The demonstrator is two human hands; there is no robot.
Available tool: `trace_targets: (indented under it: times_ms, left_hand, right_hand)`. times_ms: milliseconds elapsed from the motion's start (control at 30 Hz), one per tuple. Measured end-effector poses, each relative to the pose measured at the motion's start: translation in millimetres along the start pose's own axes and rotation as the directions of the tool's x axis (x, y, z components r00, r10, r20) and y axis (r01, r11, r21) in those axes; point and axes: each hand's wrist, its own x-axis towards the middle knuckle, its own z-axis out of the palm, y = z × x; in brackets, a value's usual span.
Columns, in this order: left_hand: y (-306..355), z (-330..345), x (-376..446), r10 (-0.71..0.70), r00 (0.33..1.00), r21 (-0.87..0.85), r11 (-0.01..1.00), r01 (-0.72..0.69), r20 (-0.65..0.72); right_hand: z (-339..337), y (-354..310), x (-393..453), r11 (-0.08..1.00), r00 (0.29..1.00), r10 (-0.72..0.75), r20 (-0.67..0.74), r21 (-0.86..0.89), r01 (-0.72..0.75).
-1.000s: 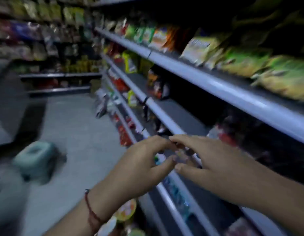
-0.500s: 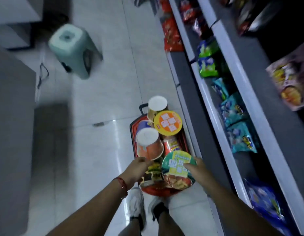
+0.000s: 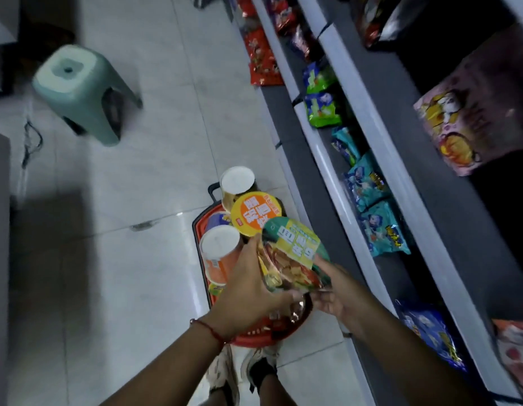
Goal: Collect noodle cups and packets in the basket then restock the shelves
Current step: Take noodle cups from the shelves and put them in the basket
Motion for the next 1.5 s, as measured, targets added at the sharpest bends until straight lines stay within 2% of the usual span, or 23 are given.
trace_targets:
  times_ms: [100,167,267,367,433,500,600,700,767,833,967,1067,1167,1267,1333,1500]
  left_hand:
    - [72,-18,4,0.041,0.998,-0.074,0.996,-0.044,-0.048]
    - [125,-29,3,0.068,0.997,-0.143,0.987,-0.073,-0.037]
    - [209,-33,-11,0.158,0.986,-0.18,0.973,-0.146,0.055]
    - [282,-24,-41,0.255,0.954,-0.194,0.955,-0.223,0.159]
    - [320,-17,-63,0.26,0.934,-0.184,0.958,-0.218,0.246]
    - [346,-13,-85,0.204,0.911,-0.169,0.974,-0.152,0.359]
    - [369,-6,-111,0.078,0.855,-0.075,0.996,-0.046,0.513]
    - [382,7,-131,-0.033,0.804,-0.007,0.999,0.046,0.593]
    - [392,20,-146,-0.024,0.765,0.037,0.999,0.0,0.644]
    - [411,38,-163,0.04,0.729,0.047,0.994,-0.099,0.683]
    - [468,88,-215,0.33,0.667,-0.088,0.925,-0.369,0.668]
    - [508,133,-264,0.583,0.543,-0.26,0.789,-0.557,0.605]
    - [546,175,-325,0.772,0.405,-0.442,0.62,-0.648,0.489]
    - [582,223,-388,0.872,0.241,-0.57,0.465,-0.678,0.425]
    - [602,258,-424,0.905,0.147,-0.616,0.384,-0.687,0.4]
    - [648,351,-507,0.946,-0.038,-0.547,0.154,-0.823,0.323]
  right_hand:
    - [-14,-54,-63,0.969,0.972,-0.235,-0.015,0.07,0.235]
    - [-23,-84,-111,0.914,0.919,-0.393,-0.028,0.097,0.394]
    - [-25,-111,-188,0.784,0.789,-0.608,-0.086,0.096,0.614]
    - [-23,-117,-263,0.642,0.645,-0.742,-0.185,0.084,0.762]
    - [-22,-112,-304,0.581,0.575,-0.781,-0.243,0.05,0.812]
    - [-24,-103,-338,0.558,0.533,-0.789,-0.307,0.007,0.83]
    - [-27,-82,-374,0.568,0.535,-0.748,-0.394,0.04,0.822]
    - [-32,-59,-404,0.599,0.551,-0.703,-0.45,0.043,0.799]
    - [-41,-44,-423,0.596,0.533,-0.683,-0.5,0.042,0.802]
    - [-55,-29,-449,0.563,0.479,-0.679,-0.556,0.024,0.826]
    - [-93,-5,-528,0.427,0.261,-0.669,-0.696,-0.073,0.901]
    - [-122,21,-602,0.292,0.055,-0.677,-0.734,-0.199,0.936]
    - [-151,52,-676,0.169,-0.174,-0.662,-0.729,-0.371,0.913]
    - [-183,86,-744,0.093,-0.344,-0.626,-0.7,-0.505,0.858]
    - [-207,113,-782,0.072,-0.414,-0.607,-0.679,-0.565,0.822]
    - [-277,170,-861,0.083,-0.589,-0.518,-0.62,-0.722,0.687]
